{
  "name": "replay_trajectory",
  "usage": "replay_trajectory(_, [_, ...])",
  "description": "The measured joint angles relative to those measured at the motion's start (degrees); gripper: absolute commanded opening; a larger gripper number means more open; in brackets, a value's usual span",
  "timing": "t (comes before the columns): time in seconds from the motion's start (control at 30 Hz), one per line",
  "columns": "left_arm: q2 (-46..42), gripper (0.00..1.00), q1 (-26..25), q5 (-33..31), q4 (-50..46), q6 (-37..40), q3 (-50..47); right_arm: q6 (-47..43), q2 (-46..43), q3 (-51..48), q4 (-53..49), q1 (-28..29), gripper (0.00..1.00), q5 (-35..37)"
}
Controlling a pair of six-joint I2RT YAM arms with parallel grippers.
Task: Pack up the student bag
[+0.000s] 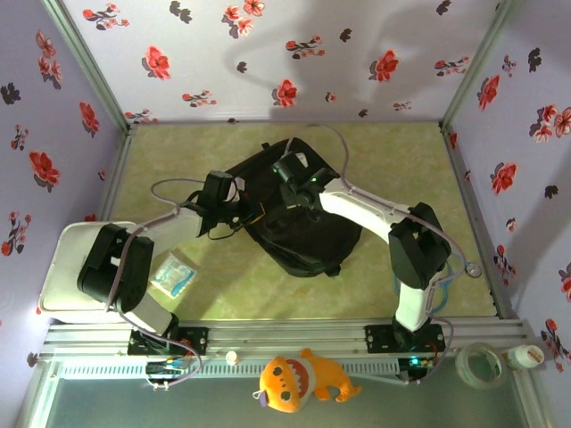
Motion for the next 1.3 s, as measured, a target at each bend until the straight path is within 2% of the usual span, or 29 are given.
replay_trajectory(0.13, [-0.3,0.00,0.1,-0.2,-0.5,0.6,0.0,1.5,-1.5,0.0,-0.8,-3.4,0.00,3.2])
replay_trajectory(0.33, [-0.6,0.00,0.1,-0.2,-1.3,1.3,0.4,4.3,-1.4,0.0,-1.4,-6.8,0.00,3.5])
replay_trajectory(0.63, [-0.2,0.00,-0.2,0.0,-2.4,2.7,3.5,7.7,5.5,4.6,-4.9,-12.9,0.00,-2.7])
replay_trajectory(0.8, [4.7,0.00,-0.2,-1.0,-6.9,5.2,10.6,7.7,4.2,4.4,-5.1,-14.8,0.00,-5.0])
replay_trajectory(0.97, [13.9,0.00,-0.2,-2.2,-10.0,8.0,23.4,8.1,2.3,4.0,-4.9,-17.9,0.00,-5.7])
replay_trajectory(1.07, [18.6,0.06,-0.3,-2.6,-10.1,9.2,29.9,8.3,2.1,4.0,-4.4,-19.7,0.00,-5.8])
replay_trajectory(1.13, [20.5,0.23,-0.5,-2.8,-10.1,9.9,32.8,8.3,2.1,4.0,-3.9,-20.7,0.00,-6.1])
replay_trajectory(1.17, [21.1,0.28,-0.6,-3.4,-9.9,10.1,33.7,8.0,2.1,4.2,-3.8,-21.2,0.07,-6.1])
replay_trajectory(1.3, [21.2,0.55,-0.6,-6.2,-9.9,11.4,34.9,6.1,2.0,6.0,-3.5,-22.2,0.50,-7.4])
